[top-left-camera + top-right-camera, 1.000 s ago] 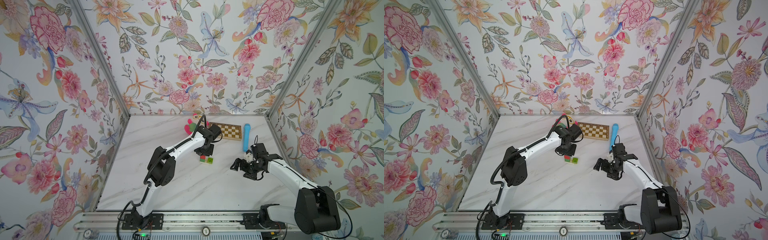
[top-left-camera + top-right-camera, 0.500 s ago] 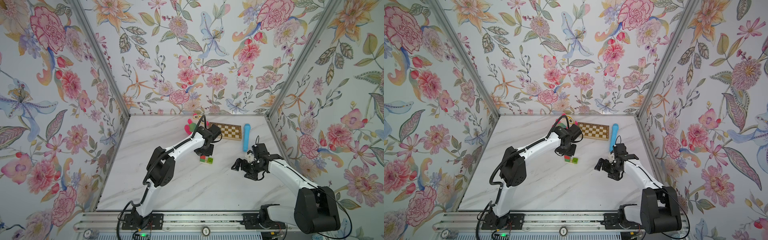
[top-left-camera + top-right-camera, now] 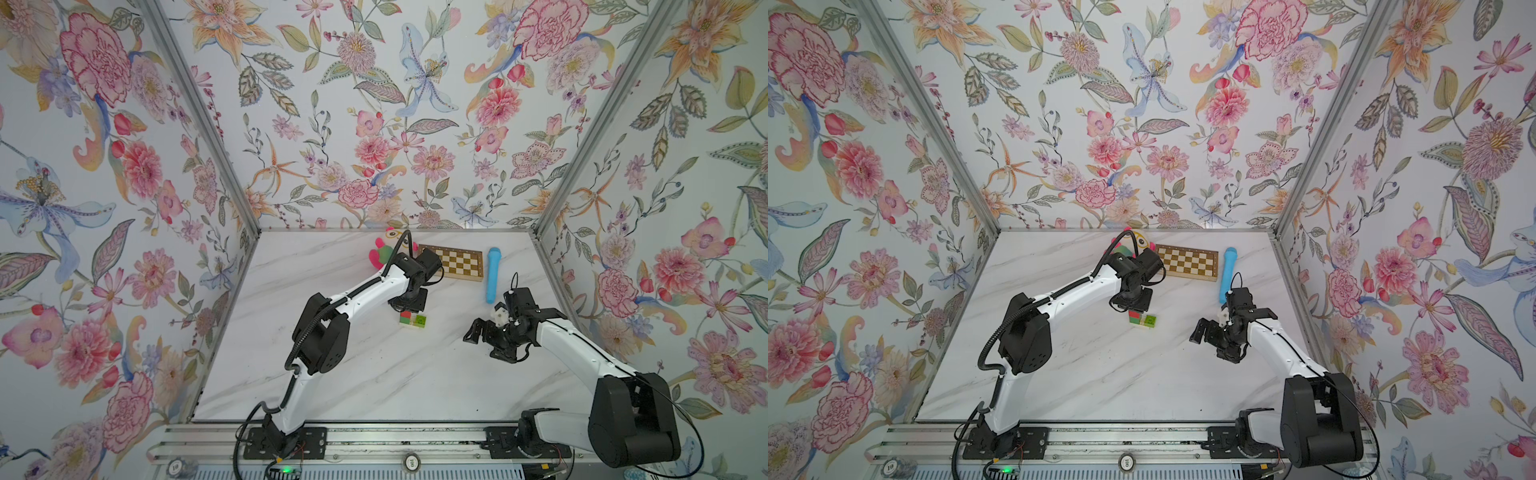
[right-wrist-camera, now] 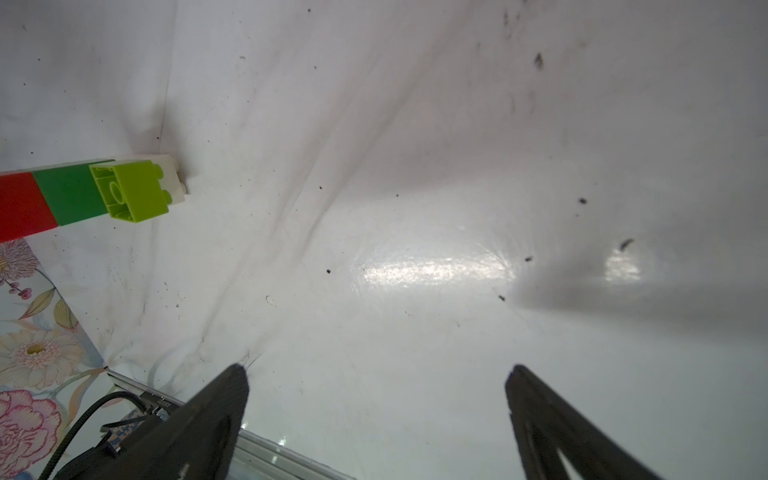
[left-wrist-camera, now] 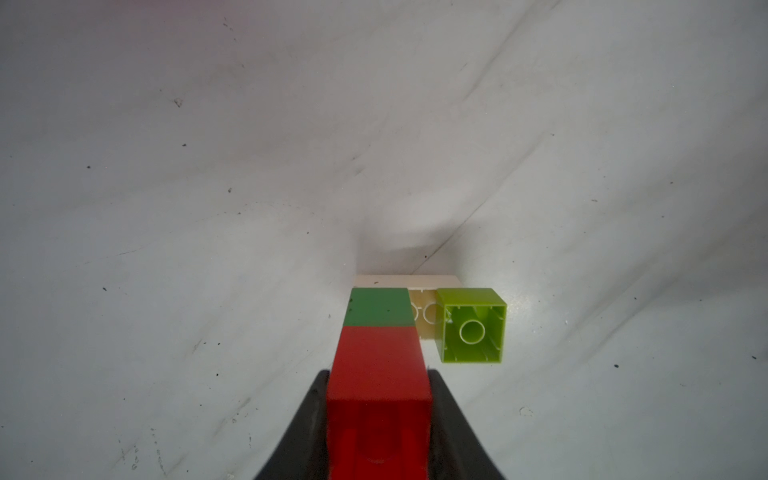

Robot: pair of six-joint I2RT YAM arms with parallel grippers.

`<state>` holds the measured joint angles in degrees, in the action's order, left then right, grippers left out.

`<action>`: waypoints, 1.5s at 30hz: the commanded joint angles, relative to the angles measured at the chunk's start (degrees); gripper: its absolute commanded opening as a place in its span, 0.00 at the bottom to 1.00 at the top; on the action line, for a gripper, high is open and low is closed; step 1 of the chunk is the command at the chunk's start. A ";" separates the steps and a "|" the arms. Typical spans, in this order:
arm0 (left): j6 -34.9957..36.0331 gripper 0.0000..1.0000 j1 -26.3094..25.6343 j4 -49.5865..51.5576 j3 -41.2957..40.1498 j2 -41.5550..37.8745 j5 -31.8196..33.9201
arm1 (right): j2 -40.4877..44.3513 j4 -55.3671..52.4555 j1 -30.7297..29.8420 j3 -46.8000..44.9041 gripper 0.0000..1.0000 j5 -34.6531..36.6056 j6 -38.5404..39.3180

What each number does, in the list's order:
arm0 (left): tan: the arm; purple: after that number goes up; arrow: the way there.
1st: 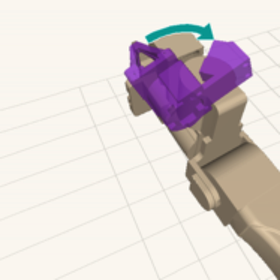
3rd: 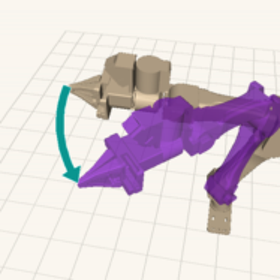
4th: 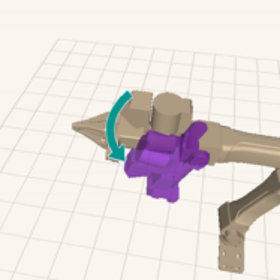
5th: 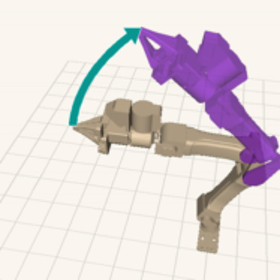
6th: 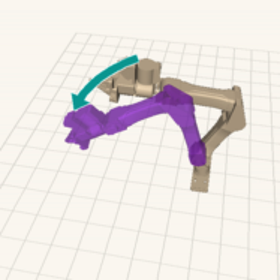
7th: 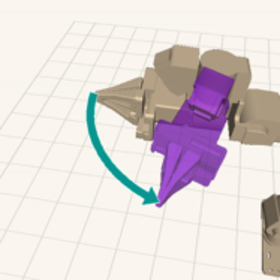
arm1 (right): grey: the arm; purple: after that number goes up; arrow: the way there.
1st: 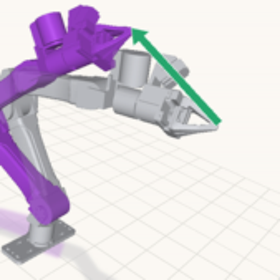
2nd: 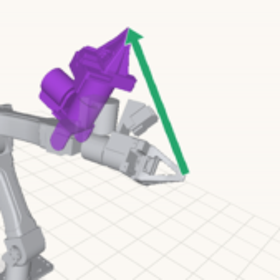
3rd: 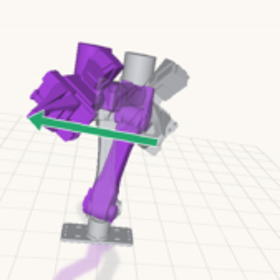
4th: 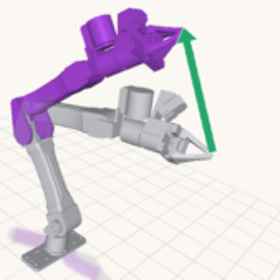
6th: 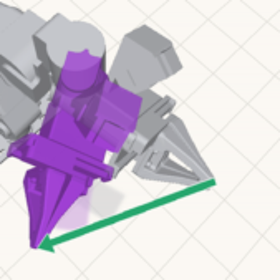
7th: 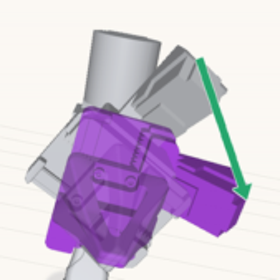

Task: Assemble the letter r with lego
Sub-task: Assemble the lego brick with the lego brick.

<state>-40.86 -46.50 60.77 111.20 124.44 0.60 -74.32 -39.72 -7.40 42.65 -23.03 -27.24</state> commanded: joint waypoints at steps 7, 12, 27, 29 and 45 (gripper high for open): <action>1.24 0.00 0.15 -0.10 -3.68 7.37 -3.29 | 1.11 -2.02 0.32 1.81 0.99 0.79 0.82; 1.40 0.03 0.27 1.90 1.01 6.82 -1.95 | 1.46 -2.27 0.28 2.72 0.99 0.88 1.00; 1.15 0.13 0.27 2.62 4.20 4.72 -1.60 | 2.64 -2.65 0.19 3.51 0.99 0.68 0.59; 1.18 0.17 0.31 2.54 4.13 4.58 -1.63 | 2.86 -2.77 0.15 3.65 0.99 0.61 0.52; 1.80 0.48 0.31 3.42 6.59 2.48 -1.77 | 5.11 -4.24 -0.05 3.93 0.99 0.96 1.01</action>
<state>-40.21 -46.30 61.84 115.28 126.34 -1.08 -70.46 -42.54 -7.38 45.45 -22.94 -26.98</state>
